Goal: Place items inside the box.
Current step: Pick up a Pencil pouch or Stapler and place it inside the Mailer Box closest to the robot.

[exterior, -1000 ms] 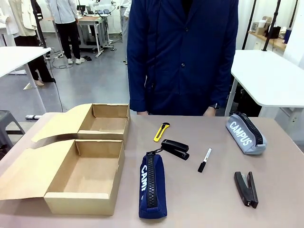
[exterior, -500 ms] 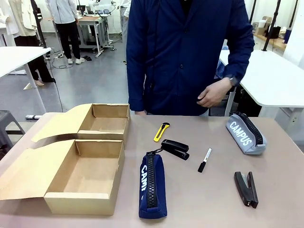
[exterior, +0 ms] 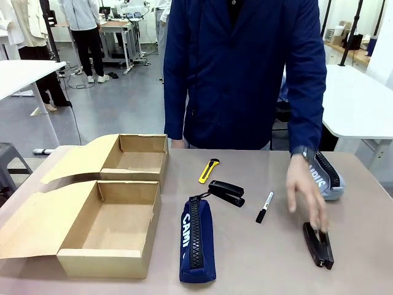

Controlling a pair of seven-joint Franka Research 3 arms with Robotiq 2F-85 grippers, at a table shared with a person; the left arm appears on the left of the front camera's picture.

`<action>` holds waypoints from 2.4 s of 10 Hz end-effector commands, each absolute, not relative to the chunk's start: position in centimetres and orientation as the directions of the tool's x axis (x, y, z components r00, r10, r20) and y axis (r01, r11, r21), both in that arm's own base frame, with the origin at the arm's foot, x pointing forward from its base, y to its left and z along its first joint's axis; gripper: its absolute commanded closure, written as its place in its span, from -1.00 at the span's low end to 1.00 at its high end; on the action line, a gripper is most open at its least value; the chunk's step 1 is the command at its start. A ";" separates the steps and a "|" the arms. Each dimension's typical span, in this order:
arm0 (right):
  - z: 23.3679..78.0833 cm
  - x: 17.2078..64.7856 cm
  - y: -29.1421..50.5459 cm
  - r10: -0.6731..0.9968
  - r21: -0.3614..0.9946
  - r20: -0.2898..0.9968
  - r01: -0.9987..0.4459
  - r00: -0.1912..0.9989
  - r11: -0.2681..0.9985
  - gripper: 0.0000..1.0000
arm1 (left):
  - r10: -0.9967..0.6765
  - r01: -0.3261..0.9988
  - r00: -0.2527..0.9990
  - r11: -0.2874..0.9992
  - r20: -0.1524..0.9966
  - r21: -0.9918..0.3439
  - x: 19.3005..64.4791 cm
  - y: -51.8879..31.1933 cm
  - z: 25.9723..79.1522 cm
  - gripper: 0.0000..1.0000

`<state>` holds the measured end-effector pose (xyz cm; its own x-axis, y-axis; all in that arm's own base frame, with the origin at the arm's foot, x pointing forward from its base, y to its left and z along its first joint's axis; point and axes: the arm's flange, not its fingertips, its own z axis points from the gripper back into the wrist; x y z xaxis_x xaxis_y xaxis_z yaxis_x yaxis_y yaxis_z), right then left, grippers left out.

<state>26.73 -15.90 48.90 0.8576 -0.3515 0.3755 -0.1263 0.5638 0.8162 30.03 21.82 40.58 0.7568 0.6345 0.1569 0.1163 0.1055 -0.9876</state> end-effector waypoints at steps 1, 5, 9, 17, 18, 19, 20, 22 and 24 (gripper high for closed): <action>47.2 23.9 -20.0 -0.392 0.845 0.340 -0.095 0.855 0.526 -1.00 | 0.629 0.142 0.756 0.108 0.178 -0.984 29.9 21.8 40.7 -1.00; 45.4 19.1 -25.6 -0.553 0.884 0.301 -0.009 0.777 0.468 -1.00 | 0.629 0.142 0.756 0.108 0.178 -0.984 29.9 21.8 40.7 -1.00; 45.0 20.4 -24.1 -0.507 0.872 0.289 -0.005 0.812 0.489 -1.00 | 0.629 0.142 0.756 0.108 0.178 -0.984 29.9 21.8 40.7 -1.00; 47.7 23.8 -11.1 -0.120 0.774 0.238 -0.113 0.964 0.623 -1.00 | 0.629 0.142 0.756 0.108 0.178 -0.984 29.9 21.8 40.7 -1.00; 48.3 23.6 -10.3 -0.157 0.782 0.258 -0.110 0.953 0.614 -1.00 | 0.629 0.142 0.756 0.108 0.178 -0.984 29.9 21.8 40.7 -1.00; 48.5 23.5 -6.9 -0.093 0.760 0.258 -0.142 0.962 0.634 -1.00 | 0.629 0.142 0.756 0.108 0.178 -0.984 29.9 21.8 40.7 -1.00; 48.5 24.0 -3.1 -0.092 0.735 0.255 -0.131 0.963 0.665 -1.00 | 0.629 0.142 0.756 0.108 0.178 -0.984 29.9 21.8 40.7 -1.00; 47.3 24.7 2.5 -0.018 0.719 0.202 -0.136 0.979 0.682 -1.00 | 0.629 0.142 0.756 0.108 0.178 -0.984 29.9 21.8 40.7 -1.00; 45.1 24.8 10.1 0.008 0.632 0.186 -0.126 0.983 0.765 -1.00 | 0.629 0.142 0.756 0.108 0.178 -0.984 29.9 21.8 40.7 -1.00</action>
